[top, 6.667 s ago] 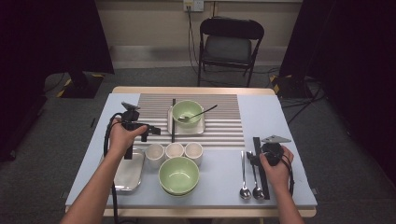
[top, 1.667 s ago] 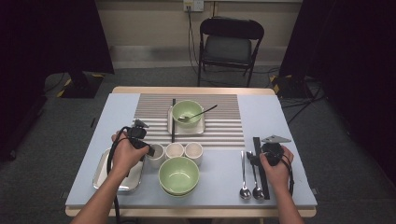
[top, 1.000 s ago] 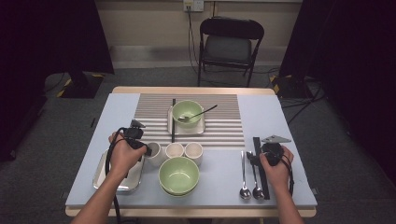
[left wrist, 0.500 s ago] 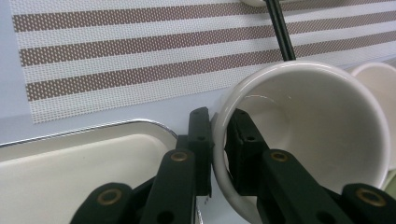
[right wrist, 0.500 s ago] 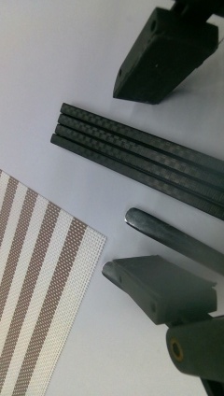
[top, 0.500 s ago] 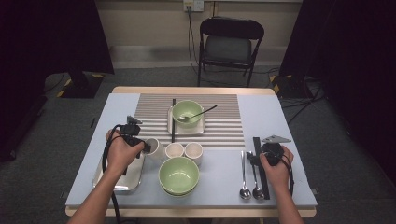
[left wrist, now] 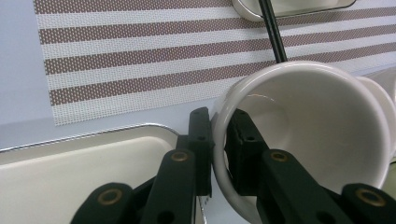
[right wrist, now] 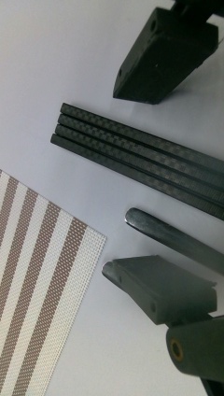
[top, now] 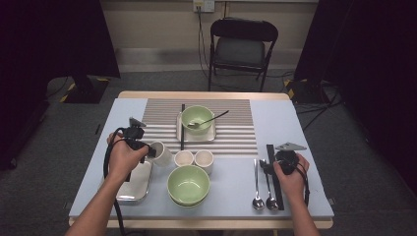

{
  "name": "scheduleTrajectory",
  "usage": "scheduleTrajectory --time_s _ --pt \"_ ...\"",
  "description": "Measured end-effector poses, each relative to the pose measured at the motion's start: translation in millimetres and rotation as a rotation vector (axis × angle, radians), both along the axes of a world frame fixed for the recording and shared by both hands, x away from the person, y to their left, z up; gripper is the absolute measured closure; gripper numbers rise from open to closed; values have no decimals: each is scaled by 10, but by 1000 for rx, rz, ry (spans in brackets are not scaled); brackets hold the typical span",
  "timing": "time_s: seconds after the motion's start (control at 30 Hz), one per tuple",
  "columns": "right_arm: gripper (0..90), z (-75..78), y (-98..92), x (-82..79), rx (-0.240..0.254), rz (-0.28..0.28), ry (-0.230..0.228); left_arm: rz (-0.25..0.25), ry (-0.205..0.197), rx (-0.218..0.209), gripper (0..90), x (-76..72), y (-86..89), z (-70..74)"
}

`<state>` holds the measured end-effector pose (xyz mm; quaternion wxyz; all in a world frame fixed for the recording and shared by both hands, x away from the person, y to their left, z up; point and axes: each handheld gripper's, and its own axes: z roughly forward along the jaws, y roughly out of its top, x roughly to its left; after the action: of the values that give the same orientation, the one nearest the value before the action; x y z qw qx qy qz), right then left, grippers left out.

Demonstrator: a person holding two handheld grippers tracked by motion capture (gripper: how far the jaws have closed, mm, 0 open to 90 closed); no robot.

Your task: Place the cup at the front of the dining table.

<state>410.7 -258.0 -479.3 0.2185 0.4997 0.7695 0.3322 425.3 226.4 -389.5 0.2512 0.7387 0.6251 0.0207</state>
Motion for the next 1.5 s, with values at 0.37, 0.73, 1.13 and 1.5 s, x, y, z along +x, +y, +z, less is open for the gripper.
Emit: scheduleTrajectory --time_s 0.37,0.73,1.13,1.5 --pt "144 0 -1 1 -1 3 -2 7 -1 -22 809 22 45 56" --pt "144 0 -1 1 -1 2 -2 21 -5 -62 810 55 59 104" --pt "144 -1 -2 0 -2 4 -3 25 0 -82 811 123 74 116" --pt "144 -1 -1 0 -2 4 -3 31 -4 -85 812 188 60 152"
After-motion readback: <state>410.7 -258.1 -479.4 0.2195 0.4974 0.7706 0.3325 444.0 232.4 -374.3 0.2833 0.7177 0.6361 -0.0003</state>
